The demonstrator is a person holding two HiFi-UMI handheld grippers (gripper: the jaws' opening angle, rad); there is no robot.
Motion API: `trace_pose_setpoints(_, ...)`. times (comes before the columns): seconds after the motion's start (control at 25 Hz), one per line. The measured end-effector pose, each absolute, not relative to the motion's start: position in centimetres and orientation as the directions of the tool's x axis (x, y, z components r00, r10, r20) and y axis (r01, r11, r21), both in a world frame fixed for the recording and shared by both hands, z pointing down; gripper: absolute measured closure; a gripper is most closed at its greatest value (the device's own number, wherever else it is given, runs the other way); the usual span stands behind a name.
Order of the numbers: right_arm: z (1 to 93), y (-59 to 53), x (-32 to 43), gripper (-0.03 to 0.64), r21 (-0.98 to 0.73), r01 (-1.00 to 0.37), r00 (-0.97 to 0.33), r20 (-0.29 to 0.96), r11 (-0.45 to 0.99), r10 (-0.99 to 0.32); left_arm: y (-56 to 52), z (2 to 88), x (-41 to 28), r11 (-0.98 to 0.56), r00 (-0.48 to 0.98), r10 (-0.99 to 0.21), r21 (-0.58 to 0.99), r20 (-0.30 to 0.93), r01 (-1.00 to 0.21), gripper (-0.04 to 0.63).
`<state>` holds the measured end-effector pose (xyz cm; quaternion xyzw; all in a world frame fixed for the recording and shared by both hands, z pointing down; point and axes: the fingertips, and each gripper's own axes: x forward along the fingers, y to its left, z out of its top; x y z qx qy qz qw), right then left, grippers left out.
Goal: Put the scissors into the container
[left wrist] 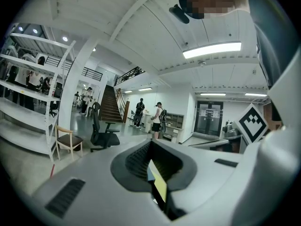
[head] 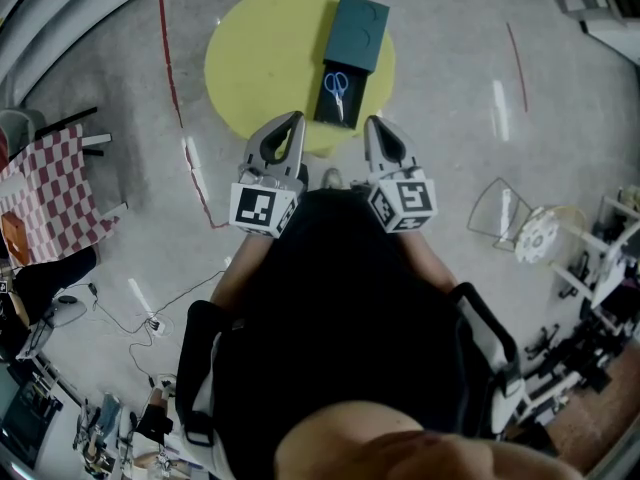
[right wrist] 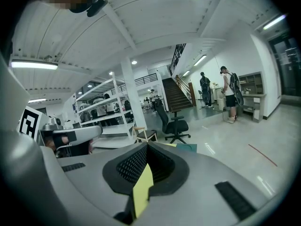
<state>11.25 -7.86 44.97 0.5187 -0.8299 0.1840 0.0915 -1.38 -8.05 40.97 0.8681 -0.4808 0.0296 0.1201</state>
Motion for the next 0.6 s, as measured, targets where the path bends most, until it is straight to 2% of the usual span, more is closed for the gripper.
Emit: trace_pose_setpoints(0.6, 45.46, -7.87, 11.17, 0.618, -0.215, -0.898, -0.439, 0.359, 0.384, -0.824, -8.17, 40.89, -1.31, -0.503, 0.533, -0.830, 0.196, 0.163, -0.842, 0.609)
